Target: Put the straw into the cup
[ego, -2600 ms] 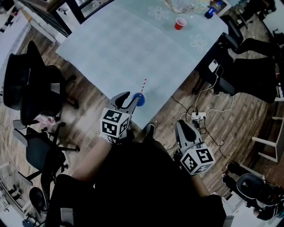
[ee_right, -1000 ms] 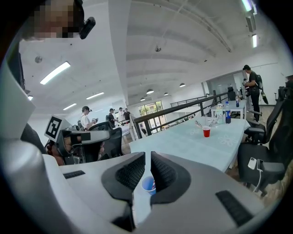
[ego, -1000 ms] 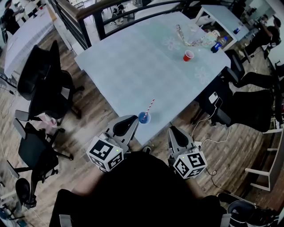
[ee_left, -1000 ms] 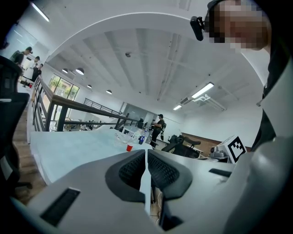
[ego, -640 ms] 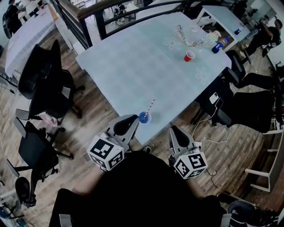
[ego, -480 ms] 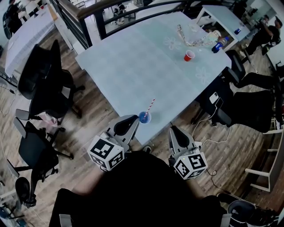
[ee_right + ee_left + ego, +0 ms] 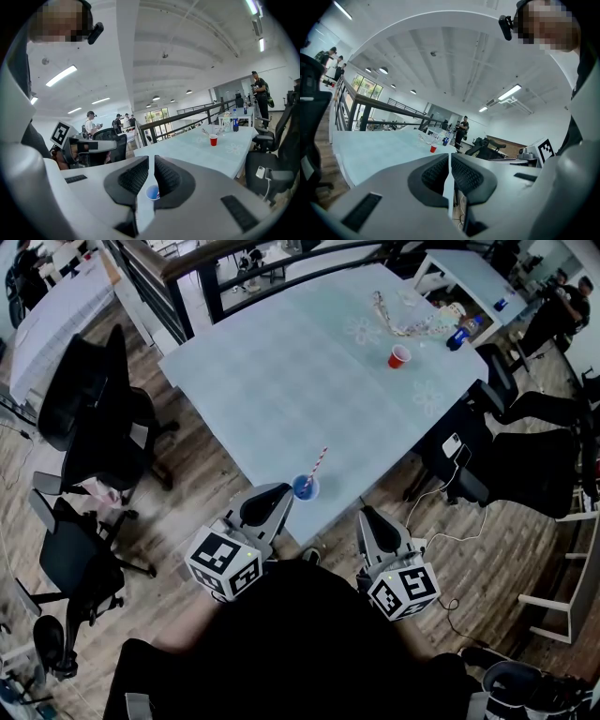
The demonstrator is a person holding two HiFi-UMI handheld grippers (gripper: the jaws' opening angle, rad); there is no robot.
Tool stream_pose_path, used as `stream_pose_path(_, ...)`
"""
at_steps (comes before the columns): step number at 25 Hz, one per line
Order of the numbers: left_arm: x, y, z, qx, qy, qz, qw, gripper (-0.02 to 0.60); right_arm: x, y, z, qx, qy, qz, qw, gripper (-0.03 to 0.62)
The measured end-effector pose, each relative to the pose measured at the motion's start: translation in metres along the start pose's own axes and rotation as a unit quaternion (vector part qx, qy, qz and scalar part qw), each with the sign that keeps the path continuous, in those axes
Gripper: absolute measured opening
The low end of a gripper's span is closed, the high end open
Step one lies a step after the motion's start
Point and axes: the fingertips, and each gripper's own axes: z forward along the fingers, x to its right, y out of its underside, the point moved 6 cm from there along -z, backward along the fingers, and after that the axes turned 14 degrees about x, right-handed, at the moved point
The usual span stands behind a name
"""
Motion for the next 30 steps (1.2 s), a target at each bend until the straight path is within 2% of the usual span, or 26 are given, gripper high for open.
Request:
stream_pose_path(16, -0.001, -0.002, -0.002, -0.002, -0.001, -0.001, 1.0000, 0.031, -0.011, -0.003, 0.002, 0.007, -0.035, -0.010, 0.999, 0.060)
stream_pose_path(30, -0.004, 0.001, -0.002, -0.006, -0.002, -0.003, 1.0000, 0.031, -0.011, -0.001, 0.003, 0.005, -0.032, -0.003, 0.999, 0.059)
